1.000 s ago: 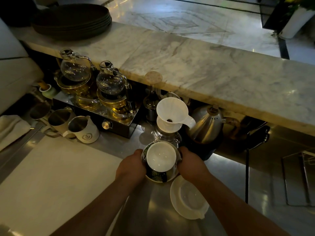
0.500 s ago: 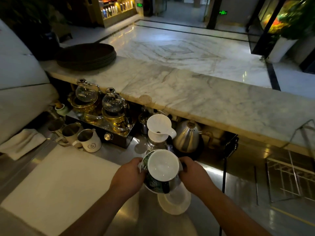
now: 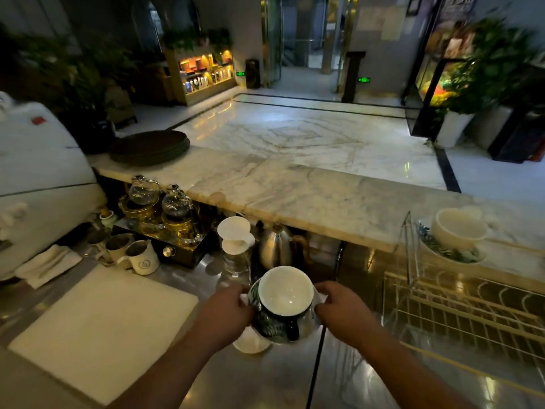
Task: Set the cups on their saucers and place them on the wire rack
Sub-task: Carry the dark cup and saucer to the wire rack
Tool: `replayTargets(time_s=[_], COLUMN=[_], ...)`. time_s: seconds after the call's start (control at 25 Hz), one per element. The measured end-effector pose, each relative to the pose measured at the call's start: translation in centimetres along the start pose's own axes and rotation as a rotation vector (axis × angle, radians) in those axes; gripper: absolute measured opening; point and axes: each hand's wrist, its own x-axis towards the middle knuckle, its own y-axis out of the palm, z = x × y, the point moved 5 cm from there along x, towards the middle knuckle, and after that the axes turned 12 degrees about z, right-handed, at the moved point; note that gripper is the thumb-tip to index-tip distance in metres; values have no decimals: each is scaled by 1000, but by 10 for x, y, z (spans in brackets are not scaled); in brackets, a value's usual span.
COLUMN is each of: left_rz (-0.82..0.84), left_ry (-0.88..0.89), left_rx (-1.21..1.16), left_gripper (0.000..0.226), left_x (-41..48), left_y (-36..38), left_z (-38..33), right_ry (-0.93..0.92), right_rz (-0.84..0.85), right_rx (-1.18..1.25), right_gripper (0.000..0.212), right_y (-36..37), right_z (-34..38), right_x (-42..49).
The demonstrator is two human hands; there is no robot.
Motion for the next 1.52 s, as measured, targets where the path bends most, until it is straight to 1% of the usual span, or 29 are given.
replayTargets(time_s=[0.16,0.32,0.44,0.56,0.64,0.76,0.84,0.92,1.08,1.2,1.32,1.4,1.52], left_rz=[18,99,173,254,290,344,369,374,369,309,250,234,175], left_ry=[57,130,187,269,317,370,387,424,403,371,316,298,284], left_rx=[8,-7,-10,13,7,42,34,47,83,88,125,75,52], left_gripper=[26,26,21,19,23,17,14,14,22,24,36,30,9], left_x=[-21,-23,-15,-10,-9,-9,-8,-4,5,15,22,27,39], left_y=[30,65,90,115,131,155,159,206,210,238,254,261,270], left_z=[-52,-97,-126,-161,-186,-221,-232,-286,-301,-336,-363,-372,-381], right_ry=[20,111,186,249,269,295,290,302,280,234,179,162,159], right_rz=[-36,-113,-175,-257,-312,-349,-362,-399,-387,-367,-332,-310,-295], right_rx=[8,36,113,202,237,245,237,273,270,273,243,242,213], right_gripper=[44,43,46,46,45,40,37,37,35,32,25,25,22], right_y=[-41,-81,-100,-116,-130,-146,-159,-198,-214,-260,-294,-307,-321], right_z=[-24,-53,-76,-95,-110,-131,-137,-187,-202,-234,-254,-263,-276], right_x=[-52,-101,-134,-171,-190,-215,-214,-237,-226,-218,-205,-196,-179])
